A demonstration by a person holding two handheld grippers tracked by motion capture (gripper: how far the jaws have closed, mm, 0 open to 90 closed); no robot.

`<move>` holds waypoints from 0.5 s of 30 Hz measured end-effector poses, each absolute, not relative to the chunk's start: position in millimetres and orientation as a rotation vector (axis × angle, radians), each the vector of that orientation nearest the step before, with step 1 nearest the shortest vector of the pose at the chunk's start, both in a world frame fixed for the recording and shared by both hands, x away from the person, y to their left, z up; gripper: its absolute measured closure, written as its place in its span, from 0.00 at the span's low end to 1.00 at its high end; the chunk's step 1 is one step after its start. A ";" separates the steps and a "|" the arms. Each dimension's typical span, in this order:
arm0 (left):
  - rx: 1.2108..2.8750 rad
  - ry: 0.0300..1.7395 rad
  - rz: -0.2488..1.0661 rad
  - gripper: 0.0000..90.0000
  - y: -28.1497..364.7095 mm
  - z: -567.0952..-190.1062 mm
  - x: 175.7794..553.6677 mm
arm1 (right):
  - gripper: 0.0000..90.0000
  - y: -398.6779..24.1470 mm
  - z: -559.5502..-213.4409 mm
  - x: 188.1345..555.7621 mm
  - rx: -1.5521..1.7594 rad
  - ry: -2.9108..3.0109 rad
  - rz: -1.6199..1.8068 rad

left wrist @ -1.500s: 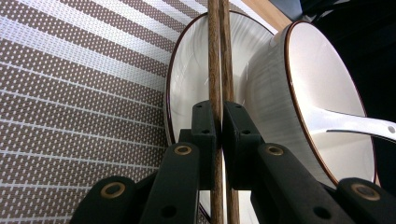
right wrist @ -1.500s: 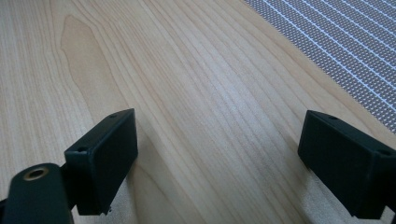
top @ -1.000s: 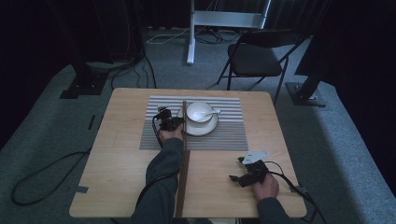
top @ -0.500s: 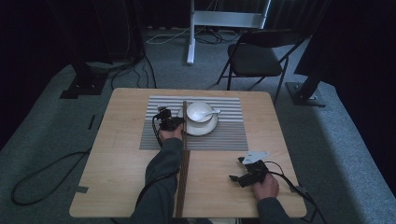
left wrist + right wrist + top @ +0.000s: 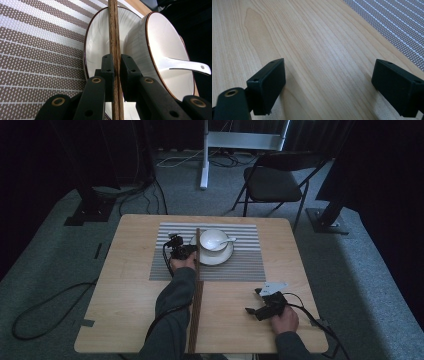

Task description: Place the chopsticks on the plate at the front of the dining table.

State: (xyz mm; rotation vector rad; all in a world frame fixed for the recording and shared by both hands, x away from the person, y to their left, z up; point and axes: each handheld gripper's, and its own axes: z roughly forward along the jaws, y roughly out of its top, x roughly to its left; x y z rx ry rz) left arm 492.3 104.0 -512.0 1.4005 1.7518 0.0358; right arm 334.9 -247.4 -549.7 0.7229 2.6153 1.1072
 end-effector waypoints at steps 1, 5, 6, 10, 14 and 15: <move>1.399 1.753 0.035 0.91 104.1 -512.1 492.3 | 0.13 -247.4 -549.7 334.9 0.722 2.615 1.107; 1.398 1.749 0.026 0.91 103.9 -512.4 492.8 | 0.13 -247.4 -549.7 334.9 0.723 2.615 1.107; 1.398 1.748 0.026 0.91 103.6 -512.4 492.7 | 0.13 -247.4 -549.7 334.9 0.723 2.615 1.107; 1.394 1.749 0.026 0.91 103.0 -512.1 492.3 | 0.13 -247.4 -549.7 334.9 0.723 2.615 1.107; 1.396 1.748 0.028 0.91 103.5 -511.8 492.1 | 0.13 -247.4 -549.7 334.9 0.723 2.615 1.107; 1.396 1.747 0.028 0.91 103.5 -511.7 492.1 | 0.13 -247.4 -549.7 334.9 0.723 2.615 1.107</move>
